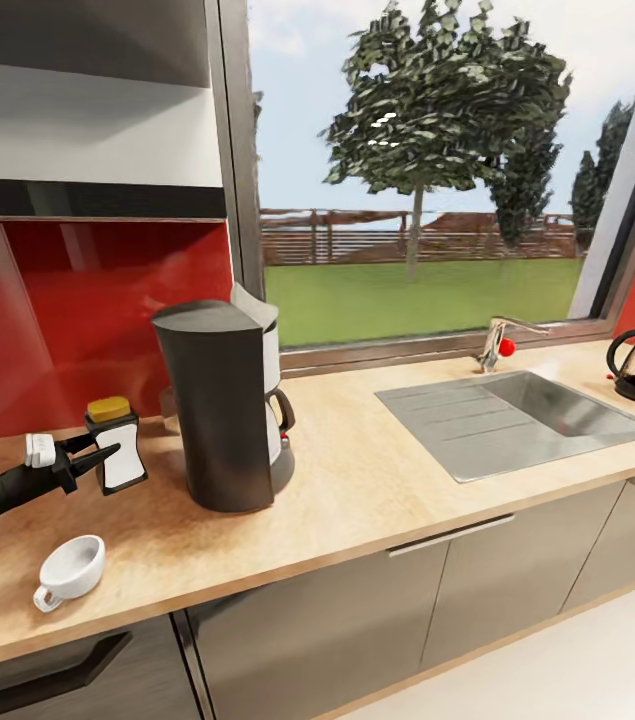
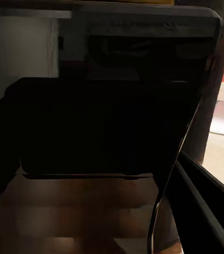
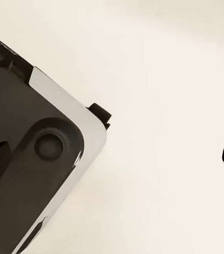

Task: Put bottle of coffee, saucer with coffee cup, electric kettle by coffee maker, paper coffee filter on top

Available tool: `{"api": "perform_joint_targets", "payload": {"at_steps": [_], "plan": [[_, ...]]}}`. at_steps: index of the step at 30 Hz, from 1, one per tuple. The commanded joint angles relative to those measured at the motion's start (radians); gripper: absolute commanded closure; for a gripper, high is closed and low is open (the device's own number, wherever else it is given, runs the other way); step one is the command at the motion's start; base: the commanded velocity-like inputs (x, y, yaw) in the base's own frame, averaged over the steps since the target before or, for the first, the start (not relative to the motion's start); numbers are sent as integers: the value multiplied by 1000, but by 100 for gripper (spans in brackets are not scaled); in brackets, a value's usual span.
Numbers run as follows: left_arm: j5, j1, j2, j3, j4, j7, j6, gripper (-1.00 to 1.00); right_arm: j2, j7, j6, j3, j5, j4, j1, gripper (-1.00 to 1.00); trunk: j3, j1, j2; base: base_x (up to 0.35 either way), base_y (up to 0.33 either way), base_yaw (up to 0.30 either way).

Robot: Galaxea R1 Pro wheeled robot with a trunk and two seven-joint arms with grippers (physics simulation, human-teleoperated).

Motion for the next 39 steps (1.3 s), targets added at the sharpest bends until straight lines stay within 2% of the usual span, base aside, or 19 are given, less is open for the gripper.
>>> {"api": "perform_joint_targets", "payload": {"at_steps": [1, 16, 39], "plan": [[4, -1, 1, -2, 1, -2, -7, 100, 0, 7, -4, 7, -11, 3, -1, -100, -1, 0, -1, 176, 29, 0], [4, -1, 1, -2, -1, -2, -7, 100, 0, 7, -4, 7, -11, 3, -1, -100, -1, 0, -1, 30, 5, 0], [4, -1, 1, -2, -5, -3, -7, 100, -1, 7, -10, 8, -12, 3, -1, -100, -73, 89, -162, 0, 0, 0]]}}
